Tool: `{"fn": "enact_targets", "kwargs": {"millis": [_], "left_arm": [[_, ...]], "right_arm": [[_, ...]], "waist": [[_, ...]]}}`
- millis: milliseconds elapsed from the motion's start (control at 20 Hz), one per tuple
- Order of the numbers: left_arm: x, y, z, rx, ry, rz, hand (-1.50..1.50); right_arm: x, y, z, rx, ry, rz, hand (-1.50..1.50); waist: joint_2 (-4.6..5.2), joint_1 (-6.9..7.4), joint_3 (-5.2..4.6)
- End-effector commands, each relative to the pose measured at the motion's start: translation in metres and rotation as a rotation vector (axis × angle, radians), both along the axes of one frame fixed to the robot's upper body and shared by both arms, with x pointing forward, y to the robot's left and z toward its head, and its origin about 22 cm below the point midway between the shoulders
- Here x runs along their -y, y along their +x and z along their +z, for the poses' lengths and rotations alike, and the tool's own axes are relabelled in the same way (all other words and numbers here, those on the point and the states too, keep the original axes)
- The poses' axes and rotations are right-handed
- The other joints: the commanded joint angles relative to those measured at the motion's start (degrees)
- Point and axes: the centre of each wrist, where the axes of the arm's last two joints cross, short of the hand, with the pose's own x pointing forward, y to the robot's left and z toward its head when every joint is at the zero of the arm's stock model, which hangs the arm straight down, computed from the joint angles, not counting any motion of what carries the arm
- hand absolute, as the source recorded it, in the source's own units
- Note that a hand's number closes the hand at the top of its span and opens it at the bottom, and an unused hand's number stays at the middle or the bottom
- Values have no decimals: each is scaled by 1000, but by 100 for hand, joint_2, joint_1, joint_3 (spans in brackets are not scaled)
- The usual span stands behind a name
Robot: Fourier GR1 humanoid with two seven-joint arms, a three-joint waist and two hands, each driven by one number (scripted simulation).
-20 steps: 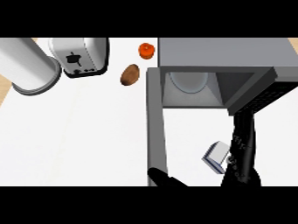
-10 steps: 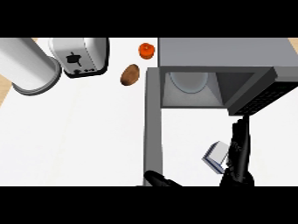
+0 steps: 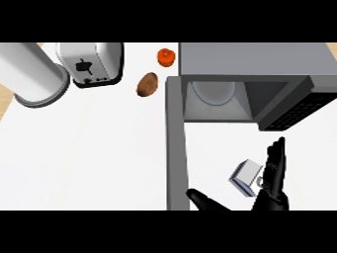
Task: Pick up the milk, place it into the microwave and close the microwave
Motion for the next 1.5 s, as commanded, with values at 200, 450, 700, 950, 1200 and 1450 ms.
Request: {"fn": "enact_targets", "kwargs": {"millis": [200, 450, 700, 950, 1200, 1450], "left_arm": [[-6, -8, -11, -12, 0, -11, -150], [-4, -21, 15, -15, -4, -11, -150], [-7, -24, -2, -11, 1, -20, -150], [-26, -16, -3, -8, 10, 12, -150], [-16, -18, -1, -4, -2, -8, -150], [-26, -13, 4, 0, -3, 0, -150]], "right_arm": [[38, -2, -36, -47, 12, -125, -150], [40, -11, -76, -74, -9, -137, -150], [44, -21, -109, -74, 26, -98, -150], [63, -41, -133, -71, 57, -91, -150], [90, -20, -155, -58, 32, -81, -150], [89, 1, -178, -100, 8, -109, -150]], "waist": [[13, -24, 4], [5, -21, 10], [5, -27, 6], [12, -45, 0], [16, -24, -2], [19, -11, -2]]}}
